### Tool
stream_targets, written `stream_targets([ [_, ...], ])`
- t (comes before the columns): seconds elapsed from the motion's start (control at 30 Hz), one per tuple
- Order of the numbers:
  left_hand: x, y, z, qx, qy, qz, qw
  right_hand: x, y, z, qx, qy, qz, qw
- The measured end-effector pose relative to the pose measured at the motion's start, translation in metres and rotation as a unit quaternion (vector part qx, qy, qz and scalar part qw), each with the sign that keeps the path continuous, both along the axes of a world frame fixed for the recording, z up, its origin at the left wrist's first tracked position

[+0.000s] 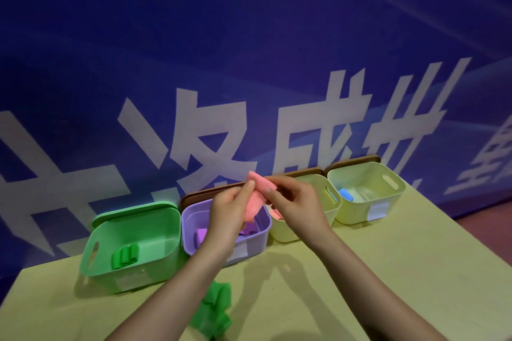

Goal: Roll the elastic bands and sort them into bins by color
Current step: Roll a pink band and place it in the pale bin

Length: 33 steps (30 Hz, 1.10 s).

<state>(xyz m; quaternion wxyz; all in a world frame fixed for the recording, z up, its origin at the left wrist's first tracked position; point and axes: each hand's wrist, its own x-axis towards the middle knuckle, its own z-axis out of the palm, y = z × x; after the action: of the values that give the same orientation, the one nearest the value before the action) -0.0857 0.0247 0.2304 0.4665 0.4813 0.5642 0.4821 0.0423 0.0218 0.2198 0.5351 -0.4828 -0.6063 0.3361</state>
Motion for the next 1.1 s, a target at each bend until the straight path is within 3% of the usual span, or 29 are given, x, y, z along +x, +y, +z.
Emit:
stream_targets([
  [0.1, 0.017, 0.002, -0.002, -0.044, -0.025, -0.010, 0.999, 0.015, 0.002, -0.007, 0.070, -0.094, -0.047, 0.992],
  [0.33, 0.058, 0.010, -0.003, -0.021, -0.038, 0.041, 0.998, 0.046, 0.018, -0.009, 0.174, -0.227, -0.051, 0.957],
  [0.6, 0.106, 0.008, 0.001, -0.020, -0.093, 0.041, 0.995, 0.094, 0.025, -0.013, 0.217, -0.281, -0.035, 0.934],
  [0.93, 0.171, 0.033, 0.004, 0.001, -0.117, 0.030, 0.993, 0.160, 0.040, 0.006, 0.216, -0.271, -0.059, 0.936],
  [1.1, 0.193, 0.050, 0.011, 0.021, -0.180, -0.004, 0.984, 0.183, 0.053, 0.021, 0.230, -0.298, -0.042, 0.926],
])
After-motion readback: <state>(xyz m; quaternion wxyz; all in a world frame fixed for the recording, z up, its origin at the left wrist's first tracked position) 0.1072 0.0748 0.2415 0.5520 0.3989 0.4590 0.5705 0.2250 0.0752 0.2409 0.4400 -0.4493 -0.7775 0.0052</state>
